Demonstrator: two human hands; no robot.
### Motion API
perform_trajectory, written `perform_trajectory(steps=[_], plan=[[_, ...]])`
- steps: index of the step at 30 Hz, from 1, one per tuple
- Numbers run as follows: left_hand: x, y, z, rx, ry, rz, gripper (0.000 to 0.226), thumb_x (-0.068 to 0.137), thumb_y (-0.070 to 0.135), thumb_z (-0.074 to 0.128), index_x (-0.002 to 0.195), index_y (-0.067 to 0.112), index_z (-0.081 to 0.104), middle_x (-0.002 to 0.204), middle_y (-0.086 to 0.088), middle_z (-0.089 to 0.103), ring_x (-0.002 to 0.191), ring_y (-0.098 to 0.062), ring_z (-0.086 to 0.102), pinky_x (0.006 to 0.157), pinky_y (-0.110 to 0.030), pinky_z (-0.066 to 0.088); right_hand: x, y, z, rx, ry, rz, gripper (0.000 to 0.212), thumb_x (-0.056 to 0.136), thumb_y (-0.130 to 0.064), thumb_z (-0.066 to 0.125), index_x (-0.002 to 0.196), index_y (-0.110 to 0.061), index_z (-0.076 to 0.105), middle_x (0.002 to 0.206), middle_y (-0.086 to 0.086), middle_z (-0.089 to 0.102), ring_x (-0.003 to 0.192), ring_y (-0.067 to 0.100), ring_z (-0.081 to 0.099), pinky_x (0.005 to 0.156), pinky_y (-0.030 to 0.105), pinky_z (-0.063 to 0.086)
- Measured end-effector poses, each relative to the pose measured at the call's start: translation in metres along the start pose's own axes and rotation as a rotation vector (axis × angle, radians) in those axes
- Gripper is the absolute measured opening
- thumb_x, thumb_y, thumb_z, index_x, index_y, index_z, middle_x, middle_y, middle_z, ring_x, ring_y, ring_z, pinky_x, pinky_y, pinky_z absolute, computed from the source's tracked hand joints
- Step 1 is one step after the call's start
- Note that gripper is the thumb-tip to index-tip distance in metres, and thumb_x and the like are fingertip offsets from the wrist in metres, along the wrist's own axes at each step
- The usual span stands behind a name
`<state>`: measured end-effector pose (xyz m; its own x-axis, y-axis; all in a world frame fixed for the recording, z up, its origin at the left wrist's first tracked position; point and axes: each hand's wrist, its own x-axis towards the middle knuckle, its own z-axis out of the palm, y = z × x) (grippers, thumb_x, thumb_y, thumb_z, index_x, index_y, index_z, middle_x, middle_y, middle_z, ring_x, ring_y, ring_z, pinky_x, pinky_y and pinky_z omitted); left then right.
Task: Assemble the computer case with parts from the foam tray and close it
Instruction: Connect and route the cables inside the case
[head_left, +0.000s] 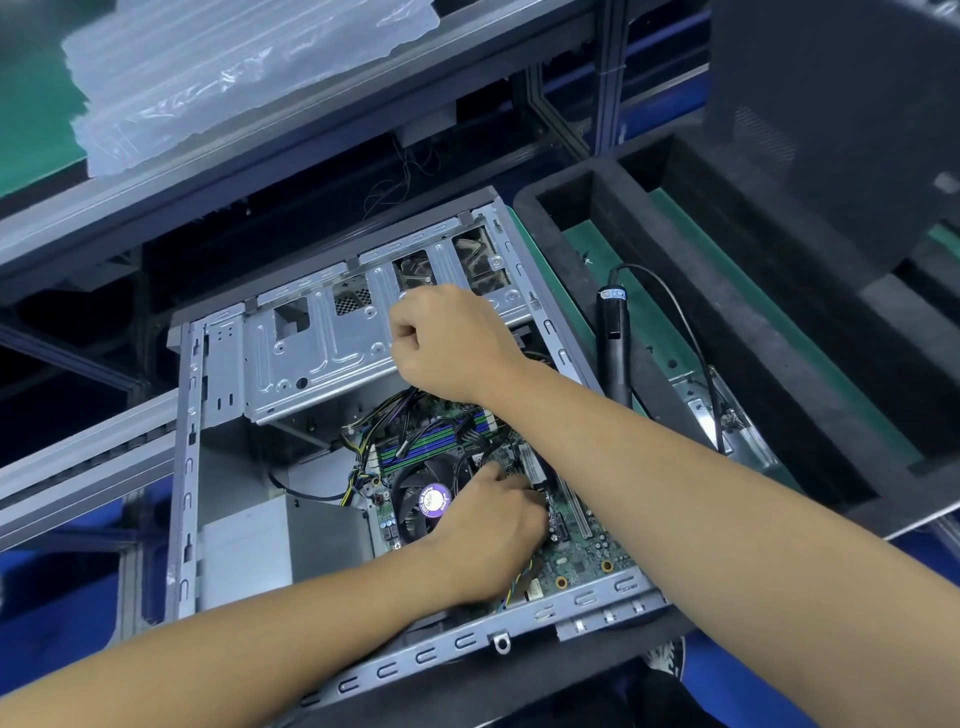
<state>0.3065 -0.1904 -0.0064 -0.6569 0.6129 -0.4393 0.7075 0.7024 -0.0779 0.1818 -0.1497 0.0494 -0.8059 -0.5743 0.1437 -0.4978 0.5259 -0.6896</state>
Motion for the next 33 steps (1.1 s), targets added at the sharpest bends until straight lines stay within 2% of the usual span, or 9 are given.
perform_trajectory(steps=[4,10,14,21,30,33], plan=[[0.0008,-0.0003,0.0004,-0.015,0.008,-0.008,0.017,0.084,0.019,0.056,0.070,0.023,0.047,0.081,0.001,0.060,0.088,-0.022,0.050,0.069,-0.033,0.017,0.0001,-0.0003,0.0003,-0.006,0.000,-0.001,0.036,0.081,-0.007,0.052,0.056,-0.025,0.033,0.068,-0.002,0.049,0.063,0.020,0.046,0.051,0.025,0.027],[-0.0022,-0.0013,-0.0042,-0.025,0.018,0.095,0.020,0.082,0.009,0.048,0.068,0.020,0.039,0.087,-0.005,0.061,0.088,-0.027,0.050,0.068,-0.035,0.021,0.0009,0.0000,0.0002,-0.005,-0.006,0.005,0.036,0.081,-0.007,0.052,0.056,-0.024,0.032,0.066,-0.003,0.047,0.061,0.019,0.044,0.050,0.025,0.027],[-0.0021,-0.0029,-0.0025,-0.028,0.006,0.053,0.008,0.084,0.013,0.051,0.081,0.016,0.058,0.091,-0.004,0.061,0.091,-0.025,0.052,0.072,-0.034,0.028,0.0017,0.0010,0.0010,-0.009,-0.004,0.001,0.036,0.081,-0.007,0.052,0.056,-0.025,0.033,0.068,-0.002,0.050,0.062,0.020,0.046,0.050,0.025,0.028],[0.0020,-0.0005,-0.0029,-0.042,-0.037,0.022,0.014,0.078,0.012,0.055,0.067,0.018,0.048,0.075,-0.003,0.059,0.073,-0.025,0.055,0.066,-0.031,0.017,0.0019,0.0018,0.0017,-0.005,0.001,0.001,0.035,0.081,-0.007,0.052,0.056,-0.024,0.034,0.069,0.001,0.054,0.063,0.020,0.048,0.051,0.024,0.029],[0.0053,0.0006,-0.0044,-0.030,-0.047,0.028,0.015,0.078,0.011,0.054,0.067,0.018,0.048,0.075,-0.005,0.062,0.070,-0.026,0.055,0.067,-0.031,0.019,0.0007,0.0014,0.0019,-0.027,0.001,-0.007,0.031,0.082,-0.008,0.052,0.058,-0.022,0.036,0.070,0.002,0.055,0.064,0.022,0.049,0.050,0.025,0.028],[0.0064,0.0008,-0.0042,-0.042,-0.043,0.008,0.013,0.078,0.010,0.054,0.067,0.016,0.052,0.073,-0.005,0.062,0.062,-0.025,0.046,0.068,-0.030,0.019,0.0003,0.0010,0.0010,-0.025,0.001,-0.009,0.034,0.081,-0.008,0.052,0.056,-0.024,0.034,0.068,0.000,0.051,0.064,0.021,0.048,0.050,0.025,0.028]])
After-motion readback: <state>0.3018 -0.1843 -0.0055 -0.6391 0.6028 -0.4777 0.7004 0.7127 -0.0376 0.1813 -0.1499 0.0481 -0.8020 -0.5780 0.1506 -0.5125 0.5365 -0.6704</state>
